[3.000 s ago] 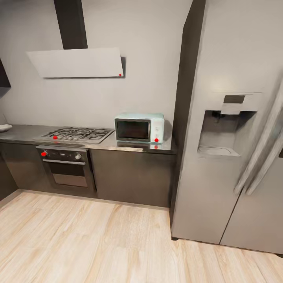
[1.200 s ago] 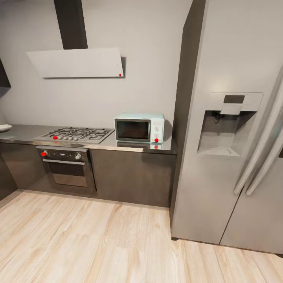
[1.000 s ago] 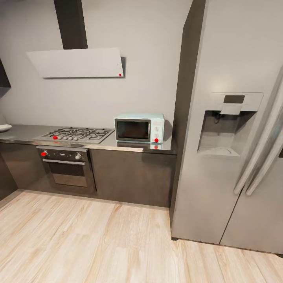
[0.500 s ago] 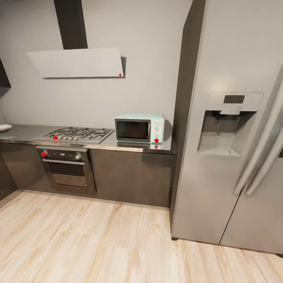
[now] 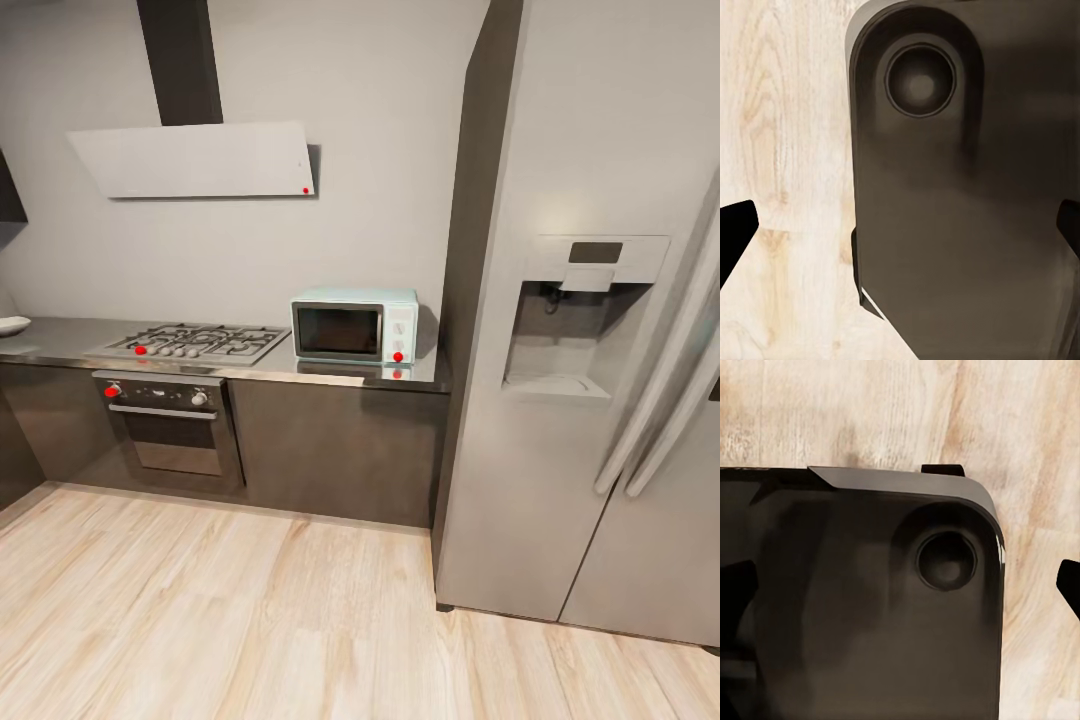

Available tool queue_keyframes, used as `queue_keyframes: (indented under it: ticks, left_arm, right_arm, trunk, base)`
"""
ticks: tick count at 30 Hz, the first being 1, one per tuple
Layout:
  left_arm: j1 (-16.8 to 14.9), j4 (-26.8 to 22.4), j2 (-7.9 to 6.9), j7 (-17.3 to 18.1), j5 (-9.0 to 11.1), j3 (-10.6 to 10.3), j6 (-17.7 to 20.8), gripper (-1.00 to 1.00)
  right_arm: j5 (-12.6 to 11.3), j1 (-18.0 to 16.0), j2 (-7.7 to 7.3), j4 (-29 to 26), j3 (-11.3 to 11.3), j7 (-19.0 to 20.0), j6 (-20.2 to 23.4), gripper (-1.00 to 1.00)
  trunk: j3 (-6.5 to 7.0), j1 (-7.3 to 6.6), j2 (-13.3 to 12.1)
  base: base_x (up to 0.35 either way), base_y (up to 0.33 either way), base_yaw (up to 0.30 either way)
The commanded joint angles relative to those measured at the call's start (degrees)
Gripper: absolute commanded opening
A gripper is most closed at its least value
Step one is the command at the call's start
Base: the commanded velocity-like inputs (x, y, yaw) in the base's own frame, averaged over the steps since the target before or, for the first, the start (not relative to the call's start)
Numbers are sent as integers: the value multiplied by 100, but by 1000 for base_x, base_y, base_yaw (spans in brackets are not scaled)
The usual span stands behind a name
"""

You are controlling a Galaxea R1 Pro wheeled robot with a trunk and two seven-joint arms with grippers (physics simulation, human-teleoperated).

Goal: In the kitchen, take the Vidalia onion out of the sink, dice it on the chopping board with the paring knife, put the diced onion into the bowl on the countertop, then place both the paring knife and the chopping board into the sink.

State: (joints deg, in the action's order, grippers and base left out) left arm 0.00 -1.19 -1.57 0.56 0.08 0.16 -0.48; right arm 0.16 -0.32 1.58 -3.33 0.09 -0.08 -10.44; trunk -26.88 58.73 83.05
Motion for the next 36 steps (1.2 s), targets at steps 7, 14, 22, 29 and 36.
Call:
queue_keyframes:
  ticks: [7,14,22,29,36]
  left_arm:
    - [0,18,44,15,21,0,-1,100]
    - [0,12,105,20,15,4,-4,100]
    - [0,-15,128,21,20,16,-28,100]
    - [0,-894,191,2,19,35,-38,100]
    - [0,-2375,105,-3,19,44,-32,100]
  right_arm:
    - [1,-3,1,4,0,-1,-19,100]
    - [1,-3,1,5,0,-1,-19,100]
    - [1,-3,8,7,2,-1,-16,100]
    - [-13,-3,16,-62,-9,-1,-73,100]
    - [19,-3,15,-1261,-6,-231,-408,100]
  trunk:
    - [-5,0,3]
    - [-5,0,3]
    - [-5,0,3]
    - [-5,0,3]
    - [-5,0,3]
  base:
    - [0,0,0]
    - [0,0,0]
    - [0,0,0]
    - [0,0,0]
    - [0,0,0]
